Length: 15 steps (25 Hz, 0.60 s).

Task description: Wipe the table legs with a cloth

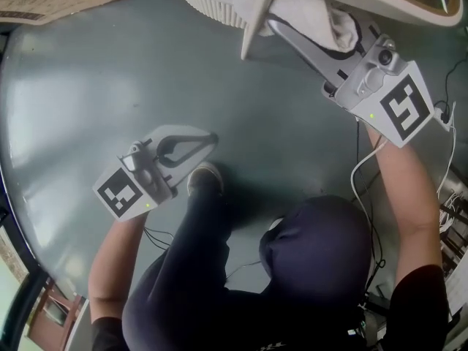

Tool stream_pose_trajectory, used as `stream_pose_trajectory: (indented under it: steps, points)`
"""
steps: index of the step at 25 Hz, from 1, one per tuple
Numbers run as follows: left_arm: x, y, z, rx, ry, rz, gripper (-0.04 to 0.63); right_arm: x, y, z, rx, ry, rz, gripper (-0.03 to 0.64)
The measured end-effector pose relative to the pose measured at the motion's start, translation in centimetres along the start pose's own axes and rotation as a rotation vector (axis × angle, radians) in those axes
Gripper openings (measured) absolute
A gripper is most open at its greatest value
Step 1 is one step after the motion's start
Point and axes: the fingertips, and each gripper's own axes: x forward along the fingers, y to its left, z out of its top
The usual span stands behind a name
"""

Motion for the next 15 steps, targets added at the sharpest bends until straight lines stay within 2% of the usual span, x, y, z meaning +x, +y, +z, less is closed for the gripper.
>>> stream_pose_trajectory:
  steps: [5, 7, 10, 15]
  points:
    - [-0.5, 0.5, -2.0, -0.044, 0.030, 0.006, 0.006, -0.4, 2.5, -8.7, 0.062, 0.144, 0.041, 0.072]
    - [-0.8, 0.8, -2.6, -0.059, 0.043, 0.014, 0.006, -0.7, 3.7, -12.6, 0.118, 0.214, 0.051, 0.072]
    - [-1.2, 1.1, -3.0, -0.057, 0.049, 0.016, 0.006, -0.7, 5.2, -17.6, 0.216, 0.289, 0.044, 0.072]
    - [-1.9, 1.2, -3.7, -0.066, 0.062, 0.025, 0.006, -0.7, 7.0, -24.6, 0.274, 0.423, 0.055, 0.072]
